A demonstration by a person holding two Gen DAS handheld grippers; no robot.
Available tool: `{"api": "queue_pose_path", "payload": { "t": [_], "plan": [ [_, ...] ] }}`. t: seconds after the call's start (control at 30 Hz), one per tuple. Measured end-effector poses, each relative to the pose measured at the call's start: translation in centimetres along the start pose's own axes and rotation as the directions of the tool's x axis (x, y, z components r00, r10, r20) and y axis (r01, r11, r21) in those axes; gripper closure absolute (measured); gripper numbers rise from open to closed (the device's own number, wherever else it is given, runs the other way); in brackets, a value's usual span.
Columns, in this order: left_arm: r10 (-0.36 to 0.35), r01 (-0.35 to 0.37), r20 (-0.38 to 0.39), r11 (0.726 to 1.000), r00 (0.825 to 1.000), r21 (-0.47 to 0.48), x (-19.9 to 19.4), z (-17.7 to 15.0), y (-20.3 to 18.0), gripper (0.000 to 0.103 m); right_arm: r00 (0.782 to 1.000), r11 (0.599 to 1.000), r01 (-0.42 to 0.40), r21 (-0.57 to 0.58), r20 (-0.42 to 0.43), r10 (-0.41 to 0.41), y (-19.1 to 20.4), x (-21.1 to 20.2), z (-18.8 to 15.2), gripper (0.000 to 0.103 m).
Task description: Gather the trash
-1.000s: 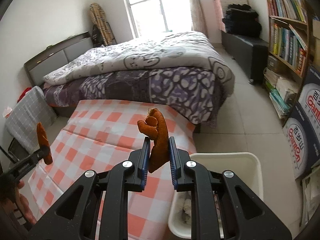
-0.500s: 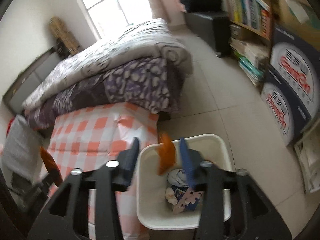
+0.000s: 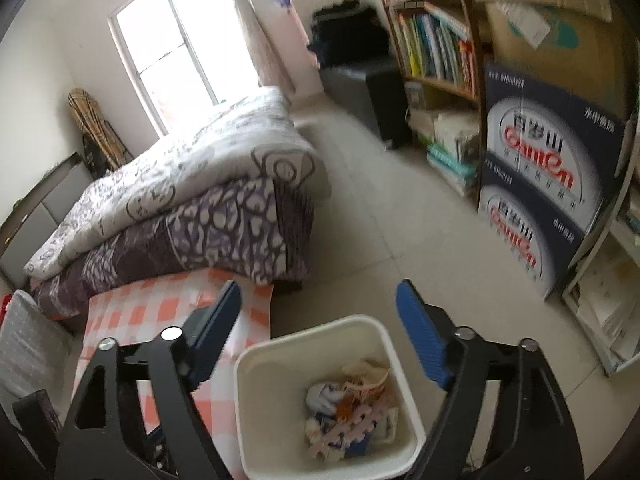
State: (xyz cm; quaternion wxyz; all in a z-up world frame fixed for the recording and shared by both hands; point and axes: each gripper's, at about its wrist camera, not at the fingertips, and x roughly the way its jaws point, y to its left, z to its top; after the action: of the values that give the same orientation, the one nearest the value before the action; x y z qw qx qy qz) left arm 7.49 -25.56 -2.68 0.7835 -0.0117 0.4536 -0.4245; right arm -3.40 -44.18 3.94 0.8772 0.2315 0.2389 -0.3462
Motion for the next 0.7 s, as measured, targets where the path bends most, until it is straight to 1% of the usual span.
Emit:
{"api": "queue_pose_path", "payload": {
  "t": [0.03, 0.07, 0.13, 0.17, 0.2, 0.23, 0.27, 0.3, 0.33, 0.37, 0.4, 0.43, 0.47, 0.53, 0.57, 0.6, 0.7],
  "plan": [
    [-0.009, 0.009, 0.01, 1.0, 1.0, -0.016, -0.4, 0.1, 0.2, 0.048, 1.0, 1.0, 0.007, -0.007, 0.027, -0.006, 0.2, -0.5, 0.1, 0.017],
    [-0.018, 0.019, 0.022, 0.999, 1.0, -0.032, -0.8, 0.2, 0.5, 0.042, 0.999, 1.0, 0.015, -0.014, 0.052, -0.014, 0.4, -0.9, 0.1, 0.012],
    [-0.015, 0.017, 0.034, 0.999, 0.999, -0.051, -1.6, 0.5, 0.8, 0.042, 0.993, 0.999, 0.04, -0.032, 0.113, -0.036, 1.2, -2.0, 0.0, 0.007],
    [0.001, 0.002, 0.041, 0.999, 0.999, -0.055, -2.0, 0.6, 1.0, 0.039, 0.989, 0.997, 0.056, -0.043, 0.136, -0.05, 1.7, -2.4, -0.1, 0.007],
    [0.03, -0.027, 0.057, 0.998, 0.998, -0.056, -2.6, 0.7, 1.3, 0.038, 0.987, 0.996, 0.068, -0.052, 0.148, -0.06, 2.0, -2.6, -0.1, 0.007],
    [0.083, -0.078, 0.087, 0.995, 0.993, -0.058, -3.5, 0.8, 1.7, 0.035, 0.984, 0.994, 0.085, -0.067, 0.163, -0.074, 2.6, -2.9, -0.3, 0.007],
    [0.136, -0.13, 0.117, 0.99, 0.984, -0.062, -4.3, 0.8, 1.9, 0.03, 0.982, 0.992, 0.098, -0.078, 0.171, -0.084, 3.0, -3.1, -0.4, 0.007],
    [0.197, -0.189, 0.154, 0.98, 0.968, -0.067, -5.3, 0.8, 2.2, 0.028, 0.979, 0.988, 0.117, -0.1, 0.177, -0.098, 3.7, -3.3, -0.7, 0.007],
    [0.257, -0.247, 0.199, 0.966, 0.946, -0.076, -6.5, 0.7, 2.5, 0.022, 0.98, 0.986, 0.124, -0.113, 0.173, -0.104, 4.3, -3.3, -1.0, 0.007],
    [0.315, -0.302, 0.246, 0.949, 0.917, -0.092, -7.7, 0.6, 2.8, 0.016, 0.981, 0.984, 0.128, -0.127, 0.162, -0.107, 4.9, -3.3, -1.3, 0.007],
    [0.351, -0.335, 0.279, 0.937, 0.894, -0.105, -8.5, 0.5, 2.9, 0.012, 0.984, 0.982, 0.123, -0.14, 0.149, -0.102, 5.6, -3.5, -1.7, 0.007],
    [0.404, -0.383, 0.333, 0.915, 0.852, -0.13, -9.9, 0.4, 3.1, 0.007, 0.986, 0.983, 0.111, -0.148, 0.139, -0.091, 6.1, -3.5, -2.1, 0.007],
    [0.439, -0.415, 0.373, 0.898, 0.818, -0.148, -10.9, 0.2, 3.3, 0.007, 0.99, 0.983, 0.089, -0.161, 0.12, -0.07, 6.7, -3.5, -2.5, 0.007],
    [0.513, -0.481, 0.452, 0.855, 0.73, -0.194, -13.3, -0.3, 3.6, 0.007, 0.993, 0.981, 0.07, -0.183, 0.102, -0.052, 8.0, -3.7, -3.3, 0.007],
    [0.539, -0.502, 0.47, 0.838, 0.7, -0.214, -14.2, -0.6, 3.8, 0.007, 0.994, 0.978, 0.064, -0.197, 0.102, -0.045, 8.7, -3.8, -3.8, 0.007],
    [0.559, -0.515, 0.478, 0.825, 0.678, -0.234, -15.0, -0.8, 4.1, 0.007, 0.994, 0.977, 0.057, -0.208, 0.104, -0.036, 9.2, -4.0, -4.2, 0.007],
    [0.585, -0.526, 0.453, 0.809, 0.673, -0.263, -16.5, -1.0, 5.5, 0.007, 0.99, 0.964, 0.046, -0.262, 0.144, -0.008, 11.2, -5.0, -5.8, 0.007]
  ]
}}
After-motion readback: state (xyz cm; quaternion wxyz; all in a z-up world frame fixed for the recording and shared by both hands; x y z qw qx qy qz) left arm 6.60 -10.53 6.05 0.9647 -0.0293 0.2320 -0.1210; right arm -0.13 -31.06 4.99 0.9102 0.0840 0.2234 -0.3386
